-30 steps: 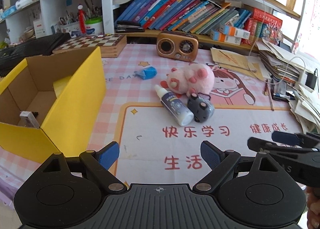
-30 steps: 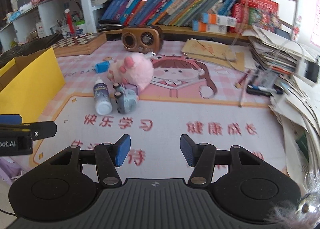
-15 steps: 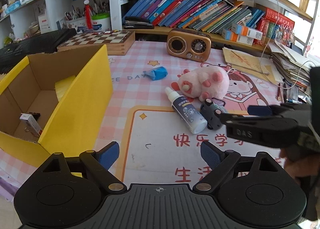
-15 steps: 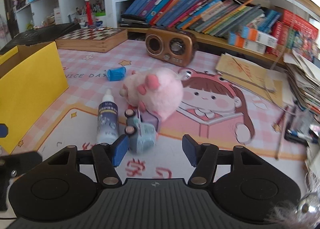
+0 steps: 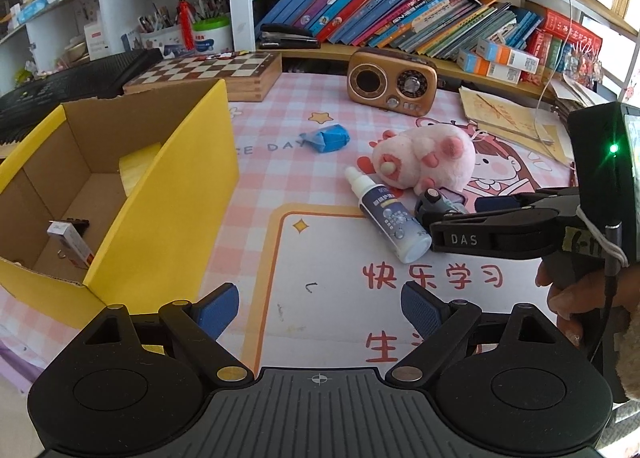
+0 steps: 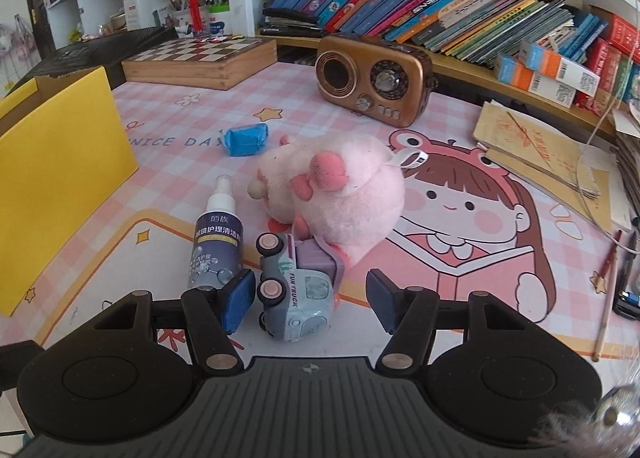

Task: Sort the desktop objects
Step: 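Close the right gripper on the toy truck while the left gripper grasps the spray bottle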

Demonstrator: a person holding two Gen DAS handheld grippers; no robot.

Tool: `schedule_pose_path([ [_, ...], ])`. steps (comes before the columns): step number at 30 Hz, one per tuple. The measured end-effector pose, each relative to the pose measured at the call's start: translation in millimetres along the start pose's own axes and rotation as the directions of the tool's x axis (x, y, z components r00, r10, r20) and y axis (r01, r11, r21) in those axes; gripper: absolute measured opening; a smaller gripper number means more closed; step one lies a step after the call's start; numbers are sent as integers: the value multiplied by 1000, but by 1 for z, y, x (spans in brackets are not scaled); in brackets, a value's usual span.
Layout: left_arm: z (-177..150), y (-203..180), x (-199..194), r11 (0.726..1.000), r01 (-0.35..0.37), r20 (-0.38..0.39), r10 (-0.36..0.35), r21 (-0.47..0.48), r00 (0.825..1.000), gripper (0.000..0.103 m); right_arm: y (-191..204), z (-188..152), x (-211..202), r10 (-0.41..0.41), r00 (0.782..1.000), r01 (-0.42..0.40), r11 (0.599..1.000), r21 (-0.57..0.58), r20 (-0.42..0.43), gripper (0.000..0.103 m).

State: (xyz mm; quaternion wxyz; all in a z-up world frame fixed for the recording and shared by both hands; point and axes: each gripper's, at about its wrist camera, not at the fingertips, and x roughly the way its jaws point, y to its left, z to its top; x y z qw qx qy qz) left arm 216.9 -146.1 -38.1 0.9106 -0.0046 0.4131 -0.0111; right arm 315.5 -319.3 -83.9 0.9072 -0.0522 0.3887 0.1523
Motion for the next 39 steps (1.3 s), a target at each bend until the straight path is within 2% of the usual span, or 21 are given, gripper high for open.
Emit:
schedule_pose_path([
  [5, 4, -3, 5, 1000, 10, 3, -10, 3, 1000, 91, -2, -1, 9, 14, 1000, -14, 1000, -7, -24, 55],
  [9, 10, -6, 10, 1000, 8, 14, -8, 4, 1000, 91, -3, -2, 11, 46, 998, -47, 999, -8, -31, 42],
  [14, 18, -8, 20, 1000, 19, 20, -19, -4, 1000, 91, -9, -5, -5, 60, 998, -60, 998, 3, -3, 41],
  [18, 27, -15, 35, 998, 60, 30, -60, -8, 998, 90, -23, -13, -23, 14, 1000, -15, 999, 41, 14, 41],
  [22, 38, -22, 62, 996, 76, -2, -77, -48, 997, 88, -34, -21, -39, -15, 1000, 14, 996, 85, 15, 41],
  [23, 41, -25, 69, 995, 77, -10, -77, -59, 997, 85, -35, -24, -42, -16, 1000, 14, 995, 94, 13, 41],
  [26, 48, -34, 87, 994, 78, -44, -81, -79, 996, 64, -37, -30, -50, -12, 1000, 10, 993, 119, 12, 41],
  [30, 53, -44, 106, 994, 64, -75, -71, -83, 995, 49, -39, -34, -59, -6, 1000, 3, 990, 141, 18, 41],
  [32, 54, -47, 111, 994, 58, -86, -66, -89, 994, 44, -39, -34, -62, -10, 1000, 6, 989, 145, 25, 41],
  [37, 51, -54, 114, 997, 47, -83, -52, -64, 995, 43, -44, -33, -66, -25, 999, 20, 987, 161, 33, 41],
  [39, 51, -53, 114, 998, 41, -80, -45, -55, 996, 39, -45, -34, -67, -28, 999, 23, 986, 166, 33, 41],
])
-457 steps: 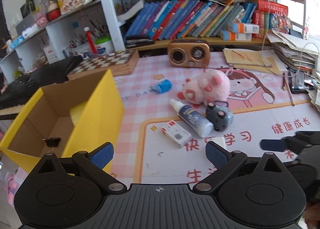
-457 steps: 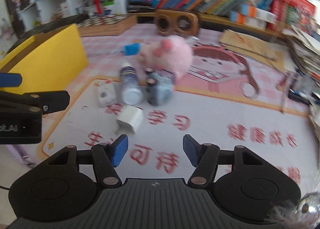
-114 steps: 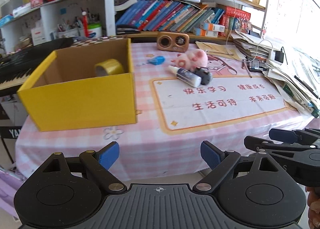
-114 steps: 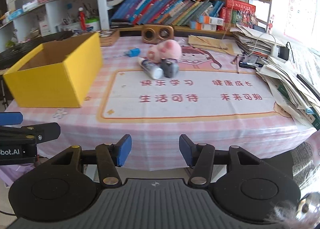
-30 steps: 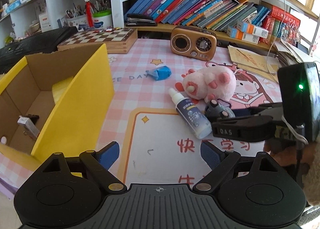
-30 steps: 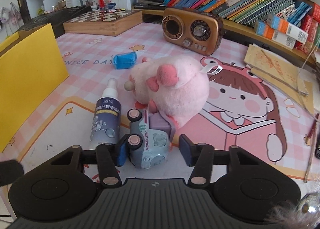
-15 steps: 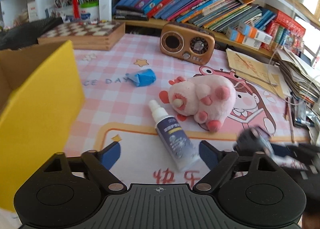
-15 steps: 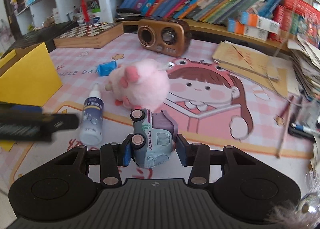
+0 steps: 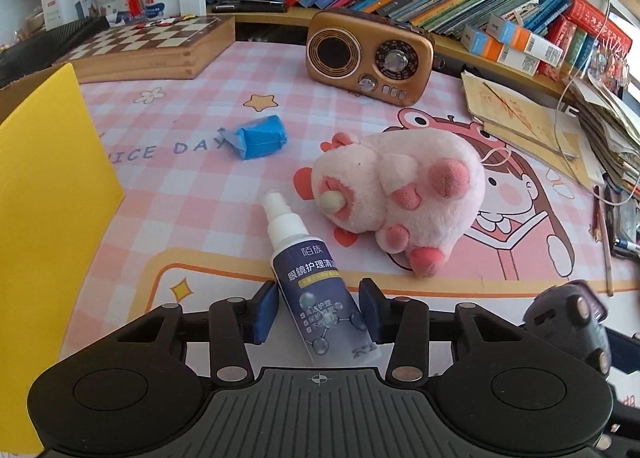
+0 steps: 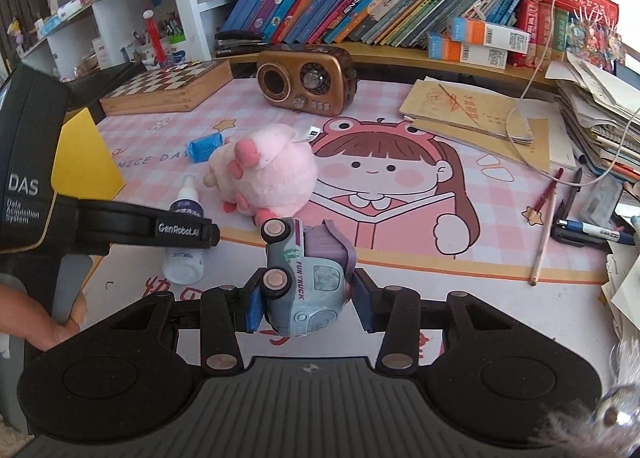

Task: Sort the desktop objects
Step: 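Close the right gripper on the toy truck while the left gripper grasps the spray bottle, then lift the truck and spray bottle and carry both toward the yellow box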

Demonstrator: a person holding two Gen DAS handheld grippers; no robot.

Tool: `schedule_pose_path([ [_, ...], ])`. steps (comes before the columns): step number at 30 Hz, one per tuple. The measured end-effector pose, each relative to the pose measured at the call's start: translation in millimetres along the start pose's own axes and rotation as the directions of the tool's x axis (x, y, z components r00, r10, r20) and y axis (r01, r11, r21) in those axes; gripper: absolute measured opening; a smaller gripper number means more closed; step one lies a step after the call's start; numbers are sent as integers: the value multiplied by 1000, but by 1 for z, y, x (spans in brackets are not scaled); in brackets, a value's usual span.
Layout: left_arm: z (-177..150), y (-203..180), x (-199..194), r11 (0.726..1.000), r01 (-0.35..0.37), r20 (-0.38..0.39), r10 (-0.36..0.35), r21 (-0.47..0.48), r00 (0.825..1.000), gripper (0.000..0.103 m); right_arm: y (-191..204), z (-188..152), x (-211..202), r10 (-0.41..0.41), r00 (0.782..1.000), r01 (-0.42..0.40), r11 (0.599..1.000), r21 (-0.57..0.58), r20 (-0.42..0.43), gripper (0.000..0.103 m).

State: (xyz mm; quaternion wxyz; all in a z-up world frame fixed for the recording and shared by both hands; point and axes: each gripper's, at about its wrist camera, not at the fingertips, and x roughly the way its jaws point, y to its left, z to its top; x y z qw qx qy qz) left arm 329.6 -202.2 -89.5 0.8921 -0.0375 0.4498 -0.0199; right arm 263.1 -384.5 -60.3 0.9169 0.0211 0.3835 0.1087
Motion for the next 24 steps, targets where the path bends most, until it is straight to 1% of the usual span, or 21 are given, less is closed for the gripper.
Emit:
schedule_pose_path([
  [1, 0, 0, 0, 1000, -7, 0, 7, 9, 1000, 37, 0, 0, 0, 0, 1000, 0, 1000, 2, -2, 41],
  [2, 0, 1, 1, 1000, -12, -2, 12, 18, 1000, 33, 0, 0, 0, 0, 1000, 0, 1000, 3, -3, 41],
  [3, 0, 1, 1, 999, -17, 0, 17, 33, 1000, 32, 0, 0, 0, 1, 1000, -1, 1000, 4, -4, 41],
  [6, -1, 0, 1, 996, -25, 4, 25, 85, 1000, 32, 2, 0, 1, 8, 1000, -8, 1000, -2, -5, 41],
  [9, -3, 2, 0, 994, -26, 9, 25, 102, 1000, 31, 2, 0, 1, 7, 1000, -7, 1000, -7, -3, 41],
  [12, -4, 13, -5, 998, -15, 2, 15, 55, 1000, 31, 1, 1, -2, 1, 1000, -1, 1000, -7, 5, 41],
  [17, -7, 31, -31, 999, 30, 39, -29, -20, 999, 31, 2, -1, -6, -10, 1000, 10, 1000, 0, 12, 41],
  [24, -10, 43, -76, 991, 116, 92, -110, -66, 990, 31, 12, -5, -20, -5, 999, 5, 1000, 9, 33, 41],
])
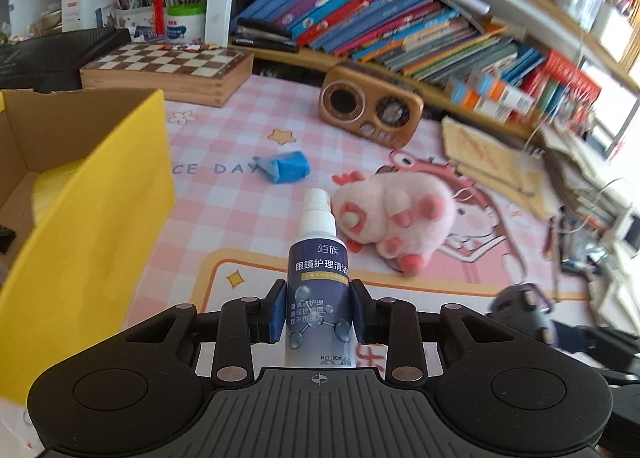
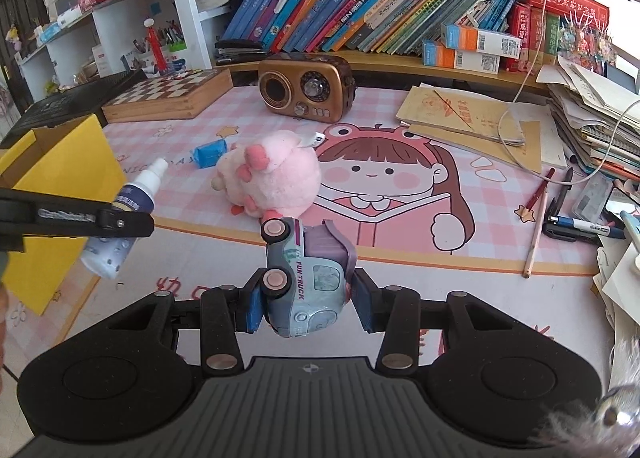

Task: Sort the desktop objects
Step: 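Lift the truck and spray bottle and carry both toward the yellow box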

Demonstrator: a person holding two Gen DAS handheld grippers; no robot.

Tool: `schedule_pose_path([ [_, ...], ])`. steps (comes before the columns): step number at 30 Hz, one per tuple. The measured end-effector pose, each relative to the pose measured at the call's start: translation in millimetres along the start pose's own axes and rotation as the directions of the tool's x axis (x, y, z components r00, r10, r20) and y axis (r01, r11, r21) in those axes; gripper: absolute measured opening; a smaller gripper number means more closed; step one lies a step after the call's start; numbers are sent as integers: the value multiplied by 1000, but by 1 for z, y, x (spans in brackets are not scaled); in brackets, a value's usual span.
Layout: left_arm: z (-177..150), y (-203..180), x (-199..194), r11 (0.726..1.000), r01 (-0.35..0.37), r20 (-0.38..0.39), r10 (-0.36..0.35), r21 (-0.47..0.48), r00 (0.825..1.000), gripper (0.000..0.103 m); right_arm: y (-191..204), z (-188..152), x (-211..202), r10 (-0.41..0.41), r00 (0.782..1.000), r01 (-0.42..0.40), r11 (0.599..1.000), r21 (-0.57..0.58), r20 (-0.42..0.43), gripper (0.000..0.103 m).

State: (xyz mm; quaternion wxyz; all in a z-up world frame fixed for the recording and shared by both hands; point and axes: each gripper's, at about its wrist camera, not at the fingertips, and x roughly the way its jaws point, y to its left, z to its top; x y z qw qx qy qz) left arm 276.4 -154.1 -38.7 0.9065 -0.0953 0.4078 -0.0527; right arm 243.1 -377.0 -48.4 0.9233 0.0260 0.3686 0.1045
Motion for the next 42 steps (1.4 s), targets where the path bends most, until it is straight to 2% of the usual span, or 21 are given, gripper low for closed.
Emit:
schedule_pose_path([
  [6, -8, 7, -36, 996, 82, 15, -82, -33, 997, 31, 17, -3, -21, 8, 999, -8, 1000, 4, 35, 41],
  [21, -50, 34, -110, 983, 177, 69, -173, -46, 982, 31, 66, -31, -78, 3, 999, -3, 1000, -1, 46, 41],
  [27, -67, 53, -130, 976, 216, 57, -214, -40, 975, 31, 95, -45, -91, -12, 999, 11, 1000, 21, 43, 41],
  [42, -95, 117, -174, 965, 264, 10, -264, -7, 965, 31, 185, -82, -120, -33, 999, 32, 998, 45, 43, 41],
])
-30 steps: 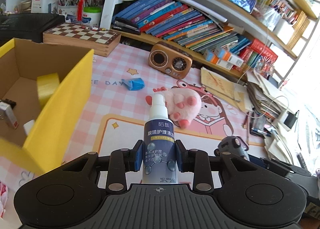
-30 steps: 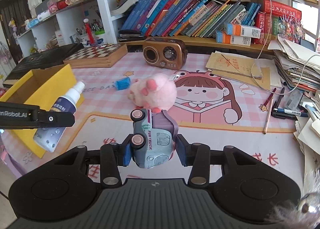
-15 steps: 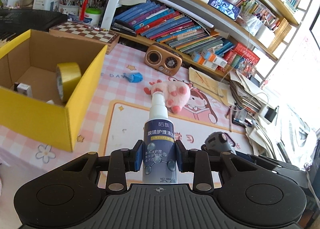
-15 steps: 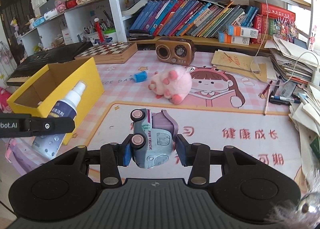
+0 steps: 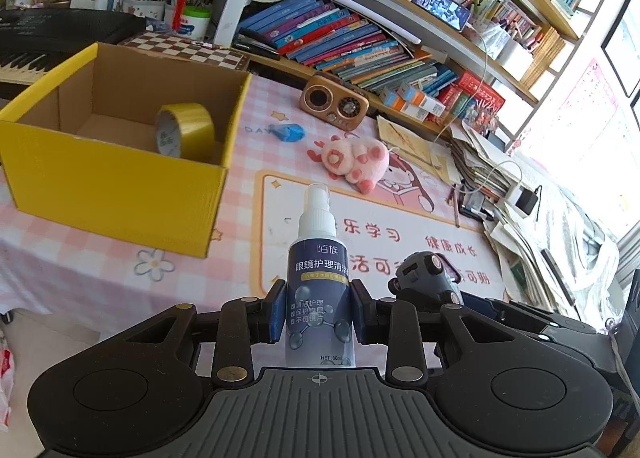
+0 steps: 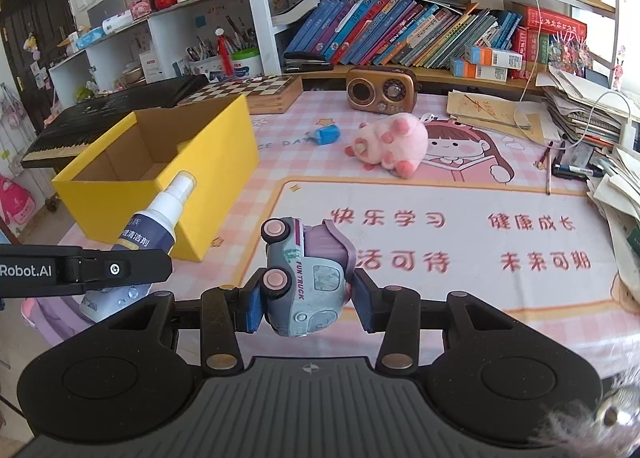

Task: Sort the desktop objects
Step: 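Lift the truck and spray bottle and carry both toward the yellow box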

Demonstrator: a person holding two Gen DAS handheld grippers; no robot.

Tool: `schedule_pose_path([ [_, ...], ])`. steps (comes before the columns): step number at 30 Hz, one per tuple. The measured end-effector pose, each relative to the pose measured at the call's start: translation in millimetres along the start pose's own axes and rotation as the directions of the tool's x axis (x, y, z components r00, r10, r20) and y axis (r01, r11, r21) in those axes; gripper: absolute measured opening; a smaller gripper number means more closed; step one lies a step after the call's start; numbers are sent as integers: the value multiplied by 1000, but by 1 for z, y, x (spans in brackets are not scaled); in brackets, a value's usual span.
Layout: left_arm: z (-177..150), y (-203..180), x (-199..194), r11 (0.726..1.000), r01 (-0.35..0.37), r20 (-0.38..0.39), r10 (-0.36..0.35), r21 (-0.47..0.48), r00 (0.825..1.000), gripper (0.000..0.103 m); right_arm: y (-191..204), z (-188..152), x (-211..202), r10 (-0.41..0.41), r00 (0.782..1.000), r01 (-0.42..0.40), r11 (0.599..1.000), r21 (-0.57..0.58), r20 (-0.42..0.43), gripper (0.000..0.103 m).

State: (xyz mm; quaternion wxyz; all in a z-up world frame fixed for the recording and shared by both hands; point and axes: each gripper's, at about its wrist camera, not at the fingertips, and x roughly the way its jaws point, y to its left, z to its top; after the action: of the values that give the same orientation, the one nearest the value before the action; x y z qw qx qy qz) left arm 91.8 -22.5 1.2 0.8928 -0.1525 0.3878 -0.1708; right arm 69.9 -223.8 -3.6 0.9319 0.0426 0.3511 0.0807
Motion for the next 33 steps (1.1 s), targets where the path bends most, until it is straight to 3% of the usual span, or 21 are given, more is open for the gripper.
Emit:
schedule_pose_path([
  [15, -18, 44, -51, 1000, 14, 16, -14, 10, 1000, 31, 66, -29, -23, -16, 1000, 16, 1000, 4, 20, 41],
  [33, -29, 98, -95, 996, -56, 59, 61, -74, 996, 31, 135, -30, -14, 80, 997, -79, 993, -92, 14, 41],
])
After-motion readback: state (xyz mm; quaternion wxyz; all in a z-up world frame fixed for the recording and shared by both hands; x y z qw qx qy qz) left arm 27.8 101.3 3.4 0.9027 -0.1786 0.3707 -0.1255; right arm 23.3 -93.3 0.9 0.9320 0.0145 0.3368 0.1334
